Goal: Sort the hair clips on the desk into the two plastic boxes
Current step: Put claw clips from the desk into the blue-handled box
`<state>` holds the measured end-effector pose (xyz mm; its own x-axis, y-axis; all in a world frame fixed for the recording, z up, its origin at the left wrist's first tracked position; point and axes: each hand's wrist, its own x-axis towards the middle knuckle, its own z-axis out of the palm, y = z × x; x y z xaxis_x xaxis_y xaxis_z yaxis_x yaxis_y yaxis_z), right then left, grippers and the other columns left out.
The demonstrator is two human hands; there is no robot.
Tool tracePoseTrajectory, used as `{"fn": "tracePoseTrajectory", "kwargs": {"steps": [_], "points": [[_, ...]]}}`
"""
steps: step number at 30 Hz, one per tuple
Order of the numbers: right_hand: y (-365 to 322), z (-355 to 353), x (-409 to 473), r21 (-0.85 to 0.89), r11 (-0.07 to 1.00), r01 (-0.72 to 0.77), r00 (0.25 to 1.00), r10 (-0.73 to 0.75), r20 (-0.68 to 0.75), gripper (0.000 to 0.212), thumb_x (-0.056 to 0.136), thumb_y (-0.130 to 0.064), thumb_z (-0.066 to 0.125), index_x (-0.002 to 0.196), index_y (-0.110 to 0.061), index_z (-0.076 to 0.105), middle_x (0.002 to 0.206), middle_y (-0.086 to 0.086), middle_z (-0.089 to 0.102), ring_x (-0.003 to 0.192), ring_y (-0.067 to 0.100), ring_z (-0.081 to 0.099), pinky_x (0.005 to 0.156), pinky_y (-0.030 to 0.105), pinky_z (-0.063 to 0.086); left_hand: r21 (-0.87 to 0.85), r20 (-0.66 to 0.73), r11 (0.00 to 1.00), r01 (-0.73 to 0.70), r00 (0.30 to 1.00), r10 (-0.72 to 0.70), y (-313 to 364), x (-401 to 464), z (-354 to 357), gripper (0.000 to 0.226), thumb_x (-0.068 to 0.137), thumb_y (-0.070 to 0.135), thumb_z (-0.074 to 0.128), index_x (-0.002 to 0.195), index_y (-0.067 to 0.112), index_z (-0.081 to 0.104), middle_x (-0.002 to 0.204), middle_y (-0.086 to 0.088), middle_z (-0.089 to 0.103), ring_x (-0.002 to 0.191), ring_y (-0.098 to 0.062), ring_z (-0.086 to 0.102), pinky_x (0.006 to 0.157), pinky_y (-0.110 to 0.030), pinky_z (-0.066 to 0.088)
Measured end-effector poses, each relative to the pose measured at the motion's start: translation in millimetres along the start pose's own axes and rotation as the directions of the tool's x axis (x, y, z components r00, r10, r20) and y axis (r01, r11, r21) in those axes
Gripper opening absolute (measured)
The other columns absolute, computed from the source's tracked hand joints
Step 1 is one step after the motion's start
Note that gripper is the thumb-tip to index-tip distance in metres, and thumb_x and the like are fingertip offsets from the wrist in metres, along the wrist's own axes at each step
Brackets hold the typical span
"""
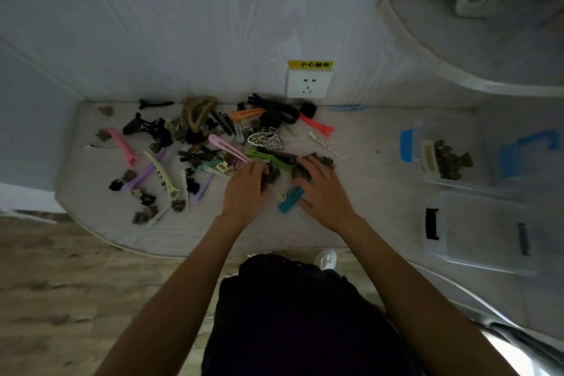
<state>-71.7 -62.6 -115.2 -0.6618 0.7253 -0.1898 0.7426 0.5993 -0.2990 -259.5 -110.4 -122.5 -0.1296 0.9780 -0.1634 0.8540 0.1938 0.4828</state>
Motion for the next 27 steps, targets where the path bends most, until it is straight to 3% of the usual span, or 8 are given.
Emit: {"fn": "tracePoseTrajectory", "kwargs": {"steps": [6, 9, 12, 15, 17, 20, 23, 27], "points": [[4.1, -22.3, 31.7, 0.088, 0.987, -0.137, 0.985, 0.145, -0.092, 0.027, 0.083, -0.013, 0.054, 0.109, -0.007, 0.054, 0.135, 0.016, 0.044, 0.120, 0.033, 0.043, 0.093, 0.041, 0.043, -0.057, -0.064, 0.998, 0.018, 0.998, -0.022, -9.5, -5.6, -5.1, 0.027, 0.087, 0.024, 0.060, 0.110, 0.015, 0.051, 0.112, -0.011, 0.059, 0.097, -0.029, 0.056, 0.074, -0.037, 0.048], [4.3, -32.6, 49.2, 0.053, 0.981, -0.189, 0.974, 0.194, -0.120, 0.021, 0.086, -0.010, 0.052, 0.106, -0.009, 0.053, 0.122, 0.015, 0.050, 0.106, 0.033, 0.048, 0.077, 0.039, 0.044, -0.211, -0.076, 0.974, 0.081, 0.992, -0.099, -9.8, -4.9, -13.0, 0.030, 0.086, 0.028, 0.060, 0.114, 0.023, 0.051, 0.105, 0.001, 0.063, 0.087, -0.015, 0.059, 0.066, -0.022, 0.048], [5.0, -42.5, 56.8, 0.065, 0.980, -0.190, 0.963, 0.199, -0.183, 0.013, 0.089, -0.009, 0.048, 0.100, -0.011, 0.055, 0.116, 0.013, 0.054, 0.103, 0.030, 0.049, 0.070, 0.035, 0.041, -0.397, -0.015, 0.888, 0.234, 0.965, -0.261, -9.6, -4.0, -21.4, 0.025, 0.086, 0.028, 0.061, 0.108, 0.029, 0.051, 0.093, 0.013, 0.056, 0.074, -0.001, 0.051, 0.055, -0.006, 0.034], [9.6, -57.2, 45.7, 0.227, 0.962, -0.153, 0.936, 0.214, -0.278, 0.008, 0.087, -0.010, 0.052, 0.094, -0.013, 0.056, 0.107, 0.010, 0.057, 0.091, 0.022, 0.051, 0.066, 0.028, 0.037, -0.598, 0.067, 0.723, 0.347, 0.920, -0.386, -9.5, -0.7, -28.4, 0.025, 0.084, 0.022, 0.062, 0.107, 0.026, 0.053, 0.095, 0.009, 0.058, 0.086, -0.010, 0.056, 0.063, -0.012, 0.038], [15.6, -71.4, 28.3, 0.511, 0.850, -0.130, 0.907, 0.310, -0.286, 0.011, 0.086, -0.009, 0.058, 0.093, -0.016, 0.055, 0.101, 0.006, 0.059, 0.084, 0.014, 0.052, 0.064, 0.020, 0.042, -0.729, 0.184, 0.550, 0.407, 0.891, -0.415, -1.4, 3.8, -33.6, 0.024, 0.086, 0.017, 0.060, 0.108, 0.025, 0.053, 0.103, 0.001, 0.060, 0.093, -0.015, 0.058, 0.072, -0.020, 0.044], [28.5, -91.5, -8.6, 0.895, 0.444, -0.042, 0.862, 0.469, -0.193, 0.015, 0.087, -0.006, 0.060, 0.095, -0.017, 0.054, 0.096, 0.003, 0.062, 0.085, 0.010, 0.062, 0.073, 0.013, 0.051, -0.834, 0.276, 0.376, 0.405, 0.894, -0.352, 23.1, 8.0, -39.9, 0.023, 0.088, 0.011, 0.058, 0.108, 0.023, 0.054, 0.110, -0.006, 0.060, 0.090, -0.012, 0.062, 0.073, -0.022, 0.052], [57.0, -103.2, -55.3, 0.980, 0.161, 0.120, 0.742, 0.641, -0.196, 0.020, 0.088, -0.001, 0.056, 0.092, -0.020, 0.055, 0.089, -0.001, 0.068, 0.081, 0.005, 0.069, 0.074, 0.020, 0.057, -0.859, 0.250, 0.391, 0.331, 0.937, -0.246, 61.2, 16.6, -41.4, 0.030, 0.086, 0.006, 0.062, 0.111, 0.019, 0.052, 0.111, -0.007, 0.061, 0.096, -0.014, 0.064, 0.080, -0.029, 0.056], [111.2, -115.5, -109.9, 0.924, 0.382, 0.021, 0.442, 0.825, -0.351, 0.011, 0.090, -0.007, 0.056, 0.099, -0.012, 0.055, 0.095, 0.008, 0.062, 0.084, 0.003, 0.065, 0.080, 0.021, 0.054, -0.896, 0.218, 0.373, 0.241, 0.970, -0.104, 129.6, 29.2, -38.1, 0.033, 0.080, 0.008, 0.069, 0.106, 0.022, 0.054, 0.100, 0.000, 0.065, 0.083, -0.007, 0.068, 0.078, -0.029, 0.058]]}}
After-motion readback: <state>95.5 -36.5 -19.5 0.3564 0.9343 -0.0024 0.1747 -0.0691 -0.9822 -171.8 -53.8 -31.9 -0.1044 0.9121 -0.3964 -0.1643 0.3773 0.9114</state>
